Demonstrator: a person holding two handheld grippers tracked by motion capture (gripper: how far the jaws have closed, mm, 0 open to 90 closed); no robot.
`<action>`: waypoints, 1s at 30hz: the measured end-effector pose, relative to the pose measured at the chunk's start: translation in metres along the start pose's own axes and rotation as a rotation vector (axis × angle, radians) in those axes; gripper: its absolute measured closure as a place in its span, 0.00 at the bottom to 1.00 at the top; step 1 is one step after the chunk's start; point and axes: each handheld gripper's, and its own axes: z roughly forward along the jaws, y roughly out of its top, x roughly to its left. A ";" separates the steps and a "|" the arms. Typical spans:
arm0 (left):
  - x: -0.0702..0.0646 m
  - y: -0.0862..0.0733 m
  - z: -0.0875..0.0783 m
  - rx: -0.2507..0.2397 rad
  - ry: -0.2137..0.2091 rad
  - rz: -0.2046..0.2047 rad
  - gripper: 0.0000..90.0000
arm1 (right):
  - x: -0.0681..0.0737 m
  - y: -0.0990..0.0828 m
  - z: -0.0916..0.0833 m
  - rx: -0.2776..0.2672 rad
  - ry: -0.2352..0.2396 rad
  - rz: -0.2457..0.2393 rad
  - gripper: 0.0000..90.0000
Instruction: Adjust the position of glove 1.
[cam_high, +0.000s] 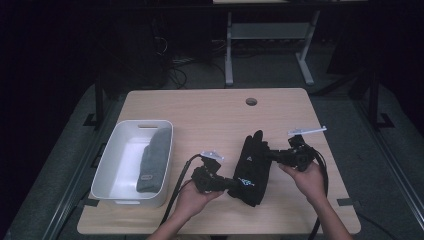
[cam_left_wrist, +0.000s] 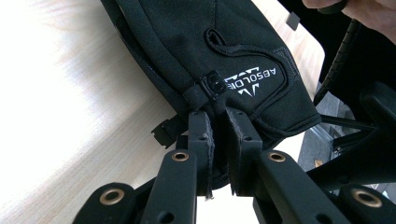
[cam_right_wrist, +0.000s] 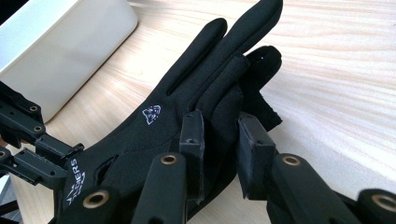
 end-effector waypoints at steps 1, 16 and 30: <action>0.000 0.000 -0.003 -0.002 -0.001 0.005 0.90 | 0.001 0.001 0.000 -0.004 0.004 -0.001 0.82; 0.000 0.010 -0.035 -0.049 0.020 0.015 0.90 | 0.019 0.035 -0.002 -0.032 0.042 -0.022 0.82; 0.004 0.013 -0.065 -0.087 0.039 0.022 0.90 | 0.037 0.061 0.005 -0.046 0.081 -0.037 0.82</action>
